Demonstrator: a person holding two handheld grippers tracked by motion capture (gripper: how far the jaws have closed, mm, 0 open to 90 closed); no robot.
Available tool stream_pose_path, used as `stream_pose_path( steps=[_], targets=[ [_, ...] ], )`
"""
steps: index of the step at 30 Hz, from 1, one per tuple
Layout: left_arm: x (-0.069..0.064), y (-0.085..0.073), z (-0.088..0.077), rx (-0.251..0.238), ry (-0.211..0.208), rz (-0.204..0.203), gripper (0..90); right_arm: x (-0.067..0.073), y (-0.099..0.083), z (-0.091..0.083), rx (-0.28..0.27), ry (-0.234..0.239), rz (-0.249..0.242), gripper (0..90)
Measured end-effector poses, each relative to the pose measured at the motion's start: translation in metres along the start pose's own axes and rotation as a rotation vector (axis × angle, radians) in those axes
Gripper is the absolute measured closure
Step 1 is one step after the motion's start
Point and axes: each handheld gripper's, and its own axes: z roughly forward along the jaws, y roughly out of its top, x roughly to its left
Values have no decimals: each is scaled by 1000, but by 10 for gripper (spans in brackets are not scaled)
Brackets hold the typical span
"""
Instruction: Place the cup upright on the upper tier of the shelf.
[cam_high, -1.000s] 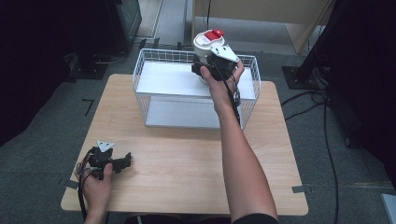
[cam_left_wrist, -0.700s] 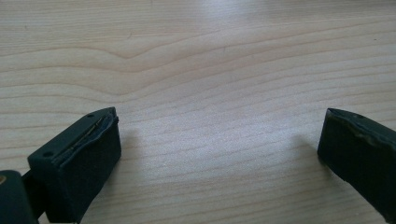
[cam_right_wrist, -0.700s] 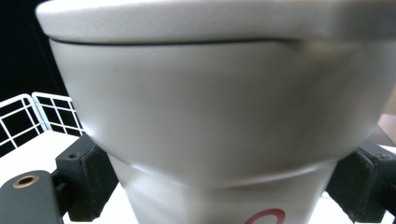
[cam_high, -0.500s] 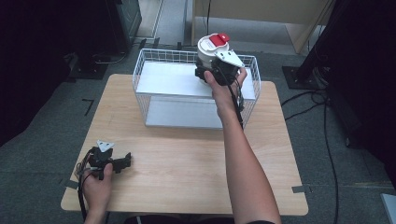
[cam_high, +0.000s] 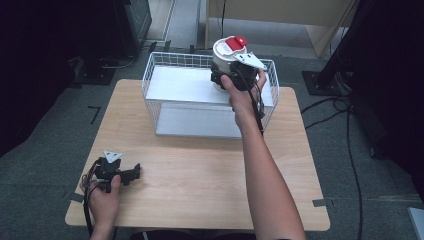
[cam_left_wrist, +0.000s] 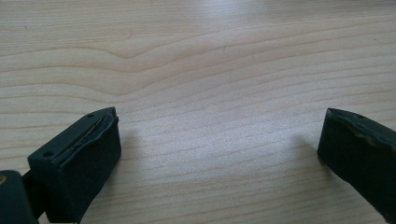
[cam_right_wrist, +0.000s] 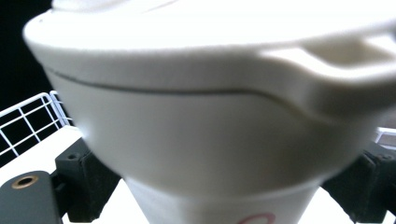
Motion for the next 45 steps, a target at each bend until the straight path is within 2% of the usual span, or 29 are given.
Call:
stream_pose_path(
  steps=[2,8,15,24,39,45],
  targets=[
    [0,0,0,-2,0,-1,0,-1,-1,-1,5,15,13,71],
    [0,0,0,-2,1,-2,0,-6,-6,-9,9,37,2,42],
    [0,0,0,-2,1,-2,0,-12,-13,-20,12,32,-4,41],
    [0,0,0,-2,1,-1,0,-22,-31,-44,-3,35,-31,41],
    [0,0,0,-2,1,-1,0,-35,-66,-85,-15,60,-29,42],
    [0,0,0,0,0,-1,0,-40,-79,-100,-14,63,-51,42]
  ],
)
